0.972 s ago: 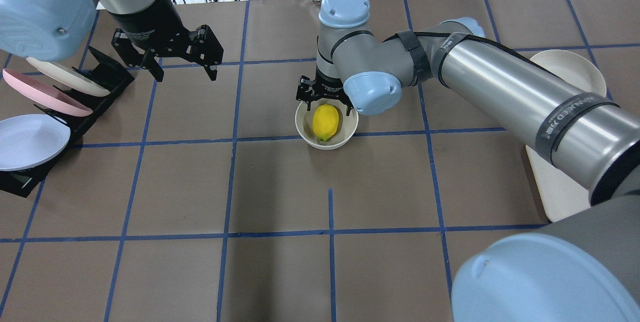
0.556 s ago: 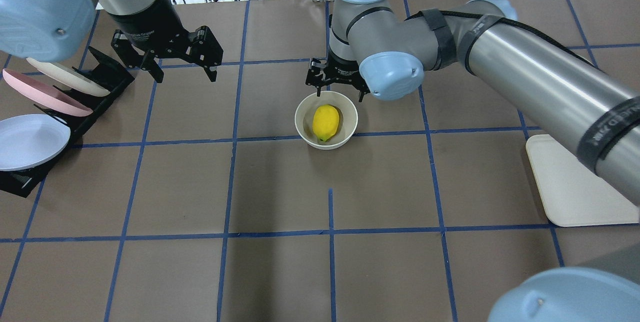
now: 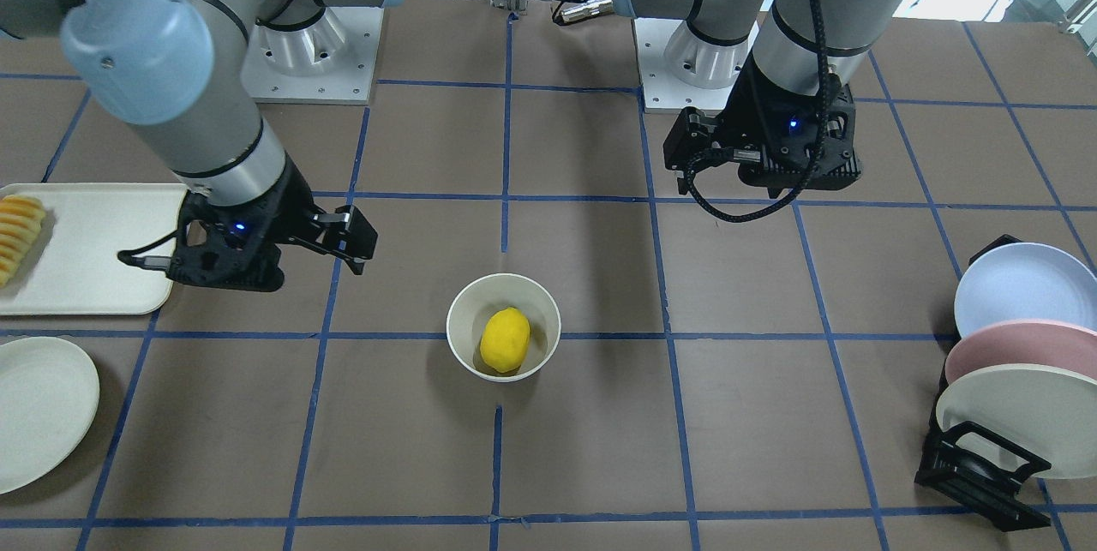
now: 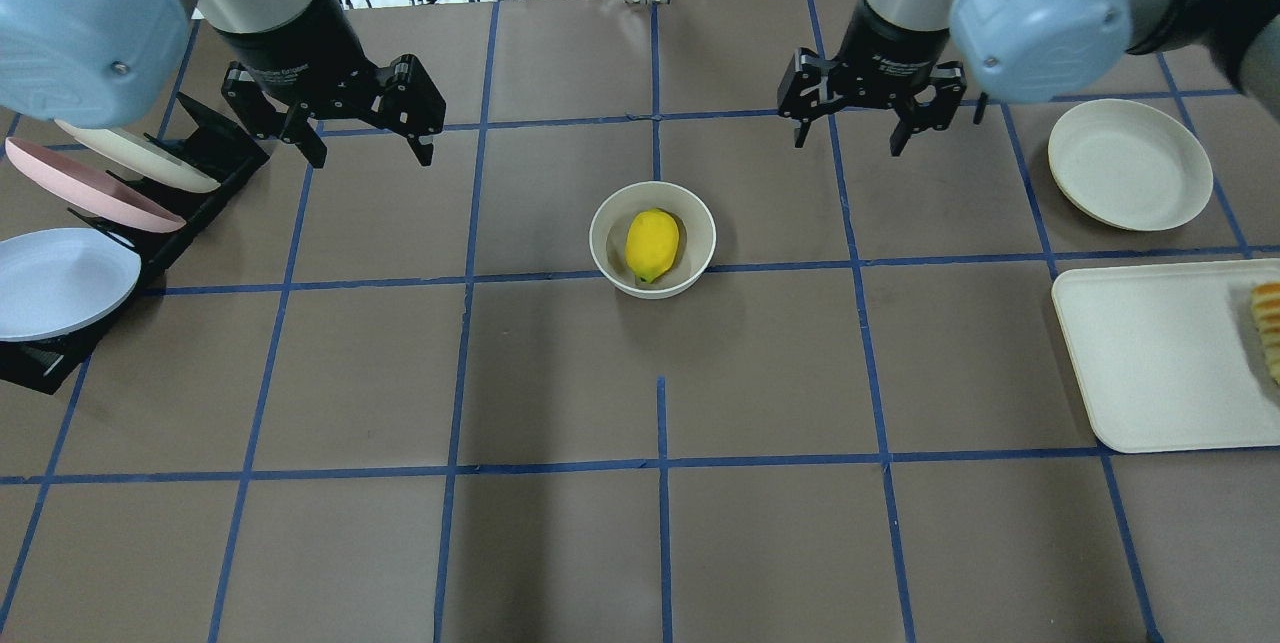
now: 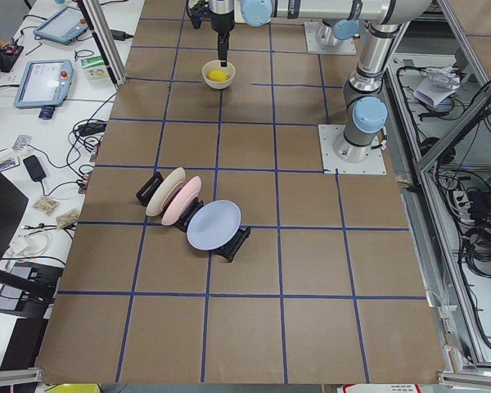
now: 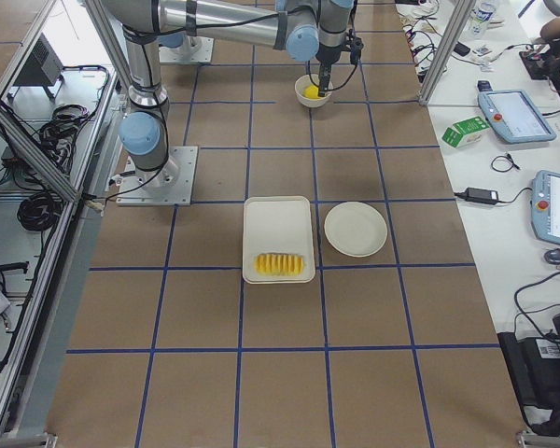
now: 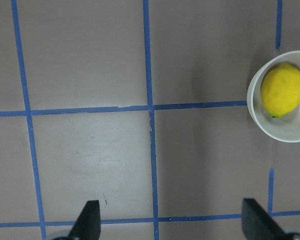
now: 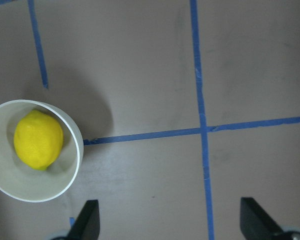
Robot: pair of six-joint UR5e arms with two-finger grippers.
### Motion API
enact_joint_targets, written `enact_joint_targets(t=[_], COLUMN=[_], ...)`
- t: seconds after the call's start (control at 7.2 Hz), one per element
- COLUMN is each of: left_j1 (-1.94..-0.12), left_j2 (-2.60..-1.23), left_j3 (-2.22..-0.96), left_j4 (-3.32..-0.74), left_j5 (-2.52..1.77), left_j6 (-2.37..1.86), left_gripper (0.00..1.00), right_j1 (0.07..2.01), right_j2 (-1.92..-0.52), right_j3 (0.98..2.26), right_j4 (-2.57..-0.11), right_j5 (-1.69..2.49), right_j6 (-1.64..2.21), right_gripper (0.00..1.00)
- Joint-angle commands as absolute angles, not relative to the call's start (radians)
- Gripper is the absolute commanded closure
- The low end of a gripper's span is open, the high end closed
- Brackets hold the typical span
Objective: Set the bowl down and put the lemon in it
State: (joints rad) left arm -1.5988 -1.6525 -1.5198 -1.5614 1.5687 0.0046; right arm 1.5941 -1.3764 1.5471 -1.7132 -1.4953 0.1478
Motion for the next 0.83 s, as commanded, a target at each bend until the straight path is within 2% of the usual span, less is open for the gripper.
enact_joint_targets(t=[0.0,0.28,0.69], left_j1=[-1.603,-1.605,-1.605], left_j2=[-1.654,-1.646,-1.646], left_j3=[-1.523,-1.522,-1.517], left_j4=[-1.557,-1.560,-1.560], left_j5=[1.571,1.572,1.571], left_j6=[0.003,0.003,0.003], left_gripper=[0.00,0.00,0.00], right_j1=[1.566,1.572,1.572], right_j2=[-1.494,-1.548,-1.549], right_j3=[1.552,1.560,1.562], right_j4=[-1.609,-1.528,-1.534], right_j5=[-1.539,-1.540,-1.551], right_j6=[0.120,0.120,0.118], right_gripper=[0.00,0.00,0.00])
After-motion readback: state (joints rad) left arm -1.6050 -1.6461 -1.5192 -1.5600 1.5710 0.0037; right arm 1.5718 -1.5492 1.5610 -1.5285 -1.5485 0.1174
